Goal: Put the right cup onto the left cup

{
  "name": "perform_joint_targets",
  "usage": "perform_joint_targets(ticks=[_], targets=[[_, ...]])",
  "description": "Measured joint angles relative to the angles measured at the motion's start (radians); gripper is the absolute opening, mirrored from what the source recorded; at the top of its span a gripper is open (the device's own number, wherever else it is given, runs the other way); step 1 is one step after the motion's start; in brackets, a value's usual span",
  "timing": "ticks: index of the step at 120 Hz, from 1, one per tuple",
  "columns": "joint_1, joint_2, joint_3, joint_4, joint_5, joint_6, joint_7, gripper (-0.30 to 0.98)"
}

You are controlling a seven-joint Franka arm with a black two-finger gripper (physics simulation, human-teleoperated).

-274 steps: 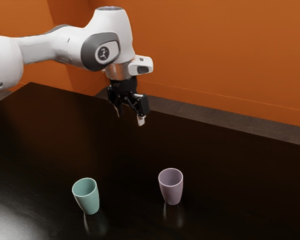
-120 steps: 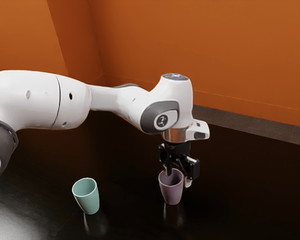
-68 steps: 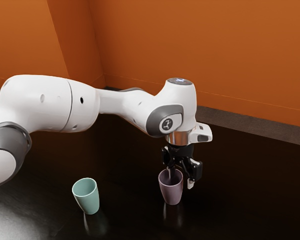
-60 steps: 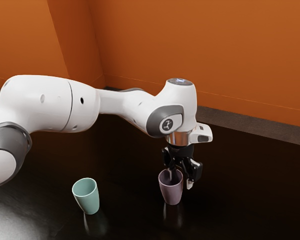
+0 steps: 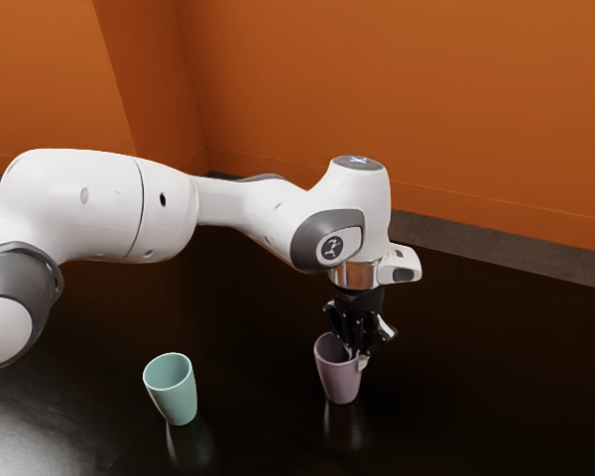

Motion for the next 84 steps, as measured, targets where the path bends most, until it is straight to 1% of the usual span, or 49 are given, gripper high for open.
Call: perform_joint_targets(ticks=[26,47,68,84], targets=[[0.006,-0.013,0.002,-0.004,0.004,-0.010,-0.022,-0.09],[0.001,-0.035,0.004,-0.010,0.023,-0.022,-0.041,-0.09],[-0.004,-0.093,0.014,-0.023,0.057,-0.045,-0.062,-0.10],[-0.013,-0.165,0.037,-0.072,0.077,-0.054,-0.076,-0.10]])
